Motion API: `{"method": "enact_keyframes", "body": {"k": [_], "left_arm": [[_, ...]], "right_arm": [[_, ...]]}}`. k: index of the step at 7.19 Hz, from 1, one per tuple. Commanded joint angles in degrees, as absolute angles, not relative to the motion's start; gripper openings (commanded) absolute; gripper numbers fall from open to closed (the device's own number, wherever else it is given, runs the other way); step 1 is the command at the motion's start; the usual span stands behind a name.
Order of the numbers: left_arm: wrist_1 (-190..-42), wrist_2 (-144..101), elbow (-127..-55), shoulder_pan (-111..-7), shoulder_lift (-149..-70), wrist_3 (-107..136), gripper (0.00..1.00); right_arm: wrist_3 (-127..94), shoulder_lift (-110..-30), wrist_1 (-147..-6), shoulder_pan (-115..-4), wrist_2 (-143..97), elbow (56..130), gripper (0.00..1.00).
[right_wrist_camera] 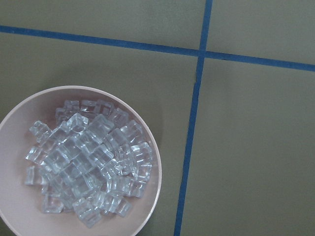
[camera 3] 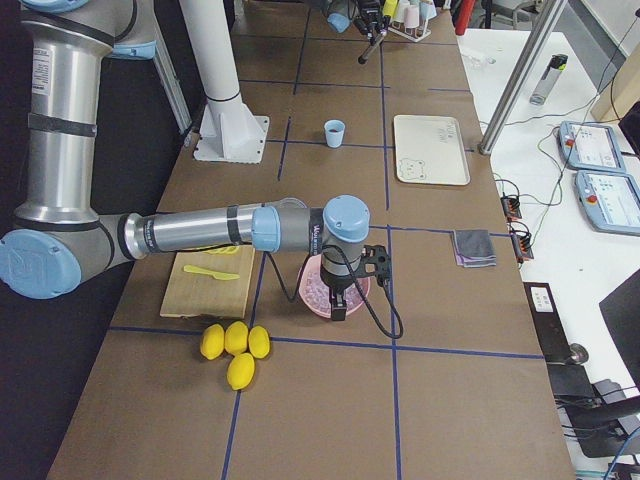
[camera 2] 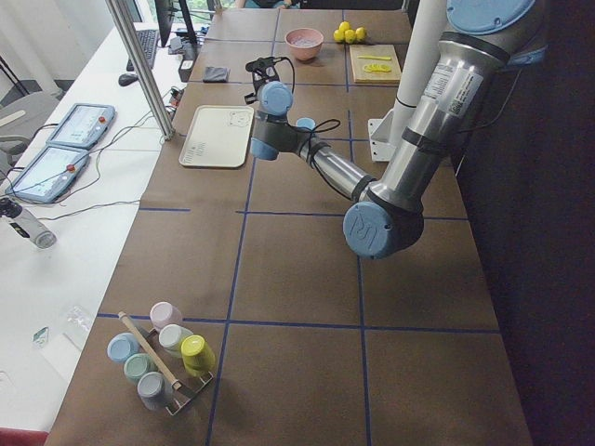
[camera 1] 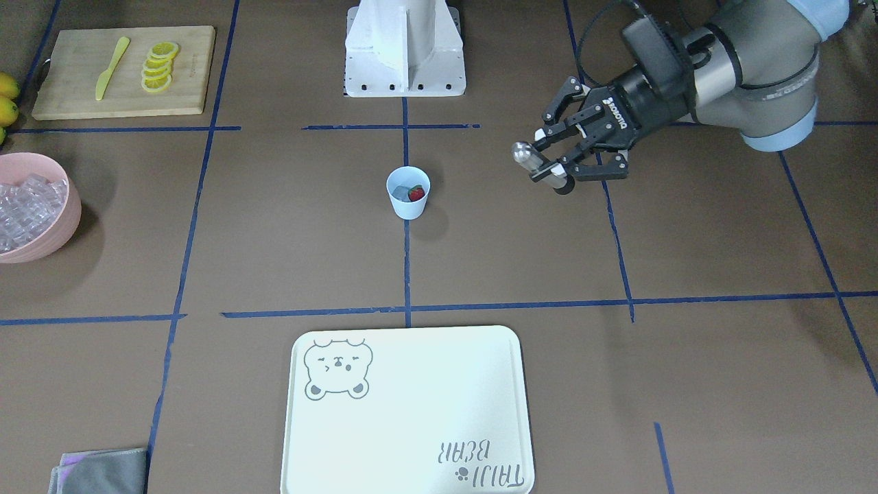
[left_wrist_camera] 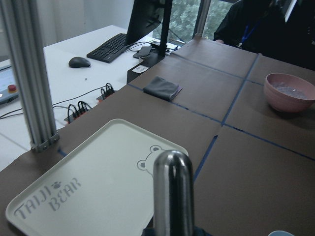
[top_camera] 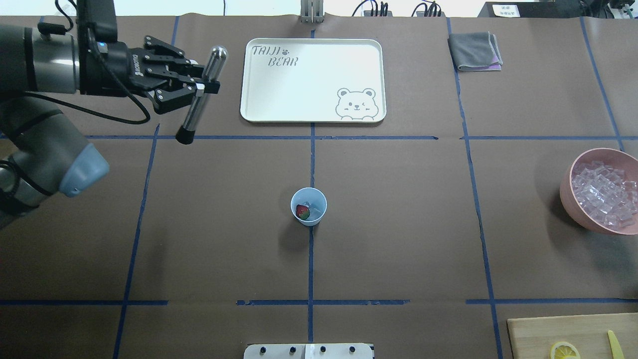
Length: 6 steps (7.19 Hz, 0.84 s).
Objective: Mash ice and strawberries in cup
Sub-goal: 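Carry the muddler with the left gripper and lower it into the cup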
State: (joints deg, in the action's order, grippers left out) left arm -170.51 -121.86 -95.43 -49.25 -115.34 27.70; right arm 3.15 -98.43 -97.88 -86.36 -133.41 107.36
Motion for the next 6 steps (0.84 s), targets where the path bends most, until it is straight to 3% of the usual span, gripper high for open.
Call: {"method": "enact_keyframes", "body": {"k": [1, 4, 6], "left_arm": [[-182.15, -102.41, -94.84, -35.14, -115.49, 27.69, 0.01], [-185.89, -91.34, -93.35, -27.79, -116.28, 27.6, 0.01], [-190.08, -84.86, -87.31, -24.46, -118.56, 27.51, 0.01]], "right_arm": [[3.16, -98.44, -97.82, -86.4, -133.42, 107.4, 0.99], [3.16, -98.26, -97.82, -86.4, -133.42, 107.49, 0.99], [3.16, -98.26, -97.82, -86.4, -133.42, 107.49, 0.99]]}}
